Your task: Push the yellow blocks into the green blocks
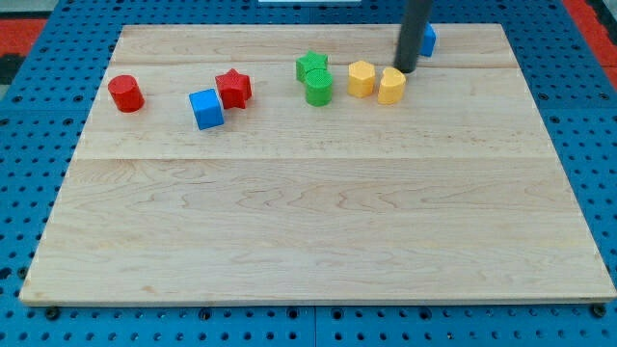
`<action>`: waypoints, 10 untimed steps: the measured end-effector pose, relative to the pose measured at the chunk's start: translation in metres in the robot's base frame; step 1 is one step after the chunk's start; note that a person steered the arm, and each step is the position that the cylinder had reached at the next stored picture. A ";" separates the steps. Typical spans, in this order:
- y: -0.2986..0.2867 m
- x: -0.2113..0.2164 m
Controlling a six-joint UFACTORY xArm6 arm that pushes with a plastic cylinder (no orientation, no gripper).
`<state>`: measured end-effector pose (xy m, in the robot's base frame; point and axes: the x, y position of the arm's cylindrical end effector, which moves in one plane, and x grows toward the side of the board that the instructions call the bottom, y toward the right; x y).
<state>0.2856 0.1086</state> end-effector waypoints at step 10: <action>-0.051 0.098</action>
<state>0.3833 0.0577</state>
